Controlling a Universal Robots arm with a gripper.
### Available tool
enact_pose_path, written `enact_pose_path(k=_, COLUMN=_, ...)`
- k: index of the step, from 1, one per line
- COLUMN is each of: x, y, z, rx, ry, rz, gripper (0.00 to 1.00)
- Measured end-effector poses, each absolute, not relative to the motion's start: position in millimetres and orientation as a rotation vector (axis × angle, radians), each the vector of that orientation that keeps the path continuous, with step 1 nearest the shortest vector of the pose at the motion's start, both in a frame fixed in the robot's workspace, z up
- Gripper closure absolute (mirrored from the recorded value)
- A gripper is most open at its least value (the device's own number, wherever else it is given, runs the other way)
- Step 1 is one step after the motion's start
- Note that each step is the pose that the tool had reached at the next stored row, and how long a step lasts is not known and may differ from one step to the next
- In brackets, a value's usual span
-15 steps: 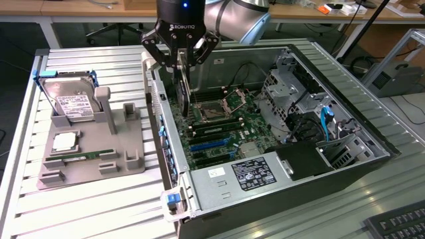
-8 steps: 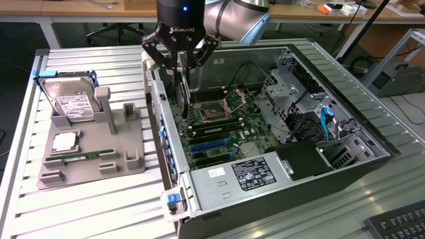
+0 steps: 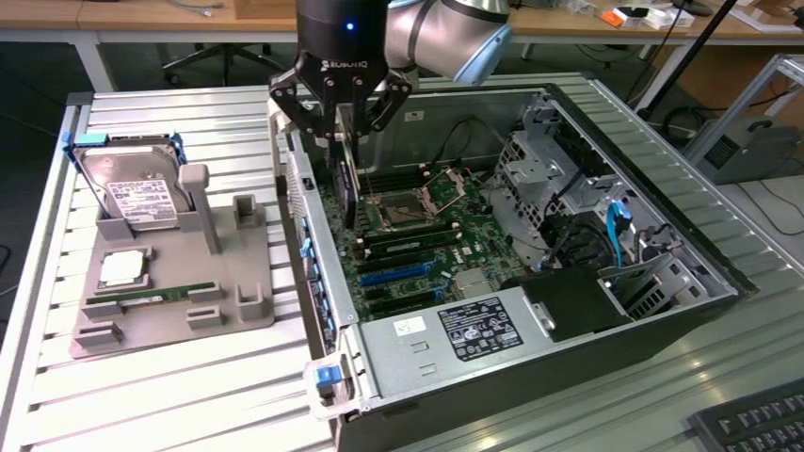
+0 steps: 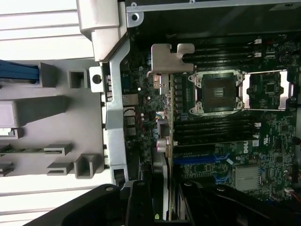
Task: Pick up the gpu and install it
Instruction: 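Pick up the gpu and move the gpu toward the slot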
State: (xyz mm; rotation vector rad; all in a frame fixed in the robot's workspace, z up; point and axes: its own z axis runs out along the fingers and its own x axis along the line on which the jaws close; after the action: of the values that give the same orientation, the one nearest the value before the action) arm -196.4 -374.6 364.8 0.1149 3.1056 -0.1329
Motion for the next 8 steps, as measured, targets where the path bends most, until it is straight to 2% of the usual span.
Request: enact_pose_path(k=8, x=-195.6, y=-374.6, z=356.0, rx=0.115, ry=3.106, rz=-0.133, gripper=0.73)
